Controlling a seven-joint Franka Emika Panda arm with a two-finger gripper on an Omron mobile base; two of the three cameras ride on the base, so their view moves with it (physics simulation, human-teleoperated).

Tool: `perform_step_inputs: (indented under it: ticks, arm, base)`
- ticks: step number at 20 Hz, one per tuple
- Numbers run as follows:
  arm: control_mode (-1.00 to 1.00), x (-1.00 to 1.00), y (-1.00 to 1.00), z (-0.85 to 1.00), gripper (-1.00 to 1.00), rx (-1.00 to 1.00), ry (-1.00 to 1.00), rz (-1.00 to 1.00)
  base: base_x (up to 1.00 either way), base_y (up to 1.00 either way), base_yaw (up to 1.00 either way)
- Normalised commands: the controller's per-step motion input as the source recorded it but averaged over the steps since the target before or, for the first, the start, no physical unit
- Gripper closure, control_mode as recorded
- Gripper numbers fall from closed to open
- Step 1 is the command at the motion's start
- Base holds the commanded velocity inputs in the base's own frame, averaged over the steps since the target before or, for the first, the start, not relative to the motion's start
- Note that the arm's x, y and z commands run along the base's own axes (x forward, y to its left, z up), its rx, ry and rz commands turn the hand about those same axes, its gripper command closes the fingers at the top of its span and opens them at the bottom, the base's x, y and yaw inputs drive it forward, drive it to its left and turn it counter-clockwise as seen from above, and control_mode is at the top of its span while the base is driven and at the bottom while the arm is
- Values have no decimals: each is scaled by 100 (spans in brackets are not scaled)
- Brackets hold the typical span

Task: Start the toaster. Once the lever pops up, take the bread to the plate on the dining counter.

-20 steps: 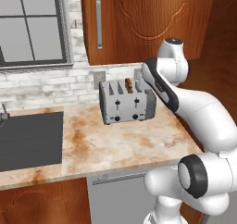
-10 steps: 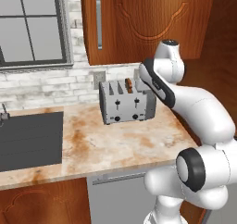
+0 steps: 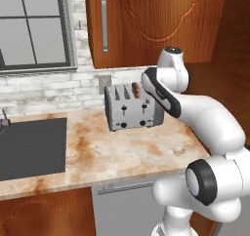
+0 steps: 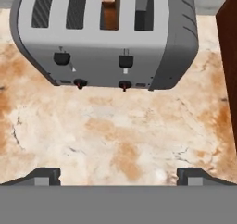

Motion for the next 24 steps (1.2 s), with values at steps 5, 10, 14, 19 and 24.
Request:
perform_step_inputs:
  ticks: [5, 10, 14, 19, 24]
  arm:
    - [-100, 0, 7, -14, -100, 0, -4, 0]
    - [-100, 7, 4, -10, -100, 0, -8, 0]
    - [-100, 10, 7, -10, -100, 0, -5, 0]
    - [-100, 17, 6, -10, -100, 0, -1, 0]
    - [-100, 16, 9, -13, -100, 0, 0, 0]
  base:
    - [0, 0, 0]
    - [0, 0, 0]
    - [0, 0, 0]
    - [0, 0, 0]
    - [0, 0, 0]
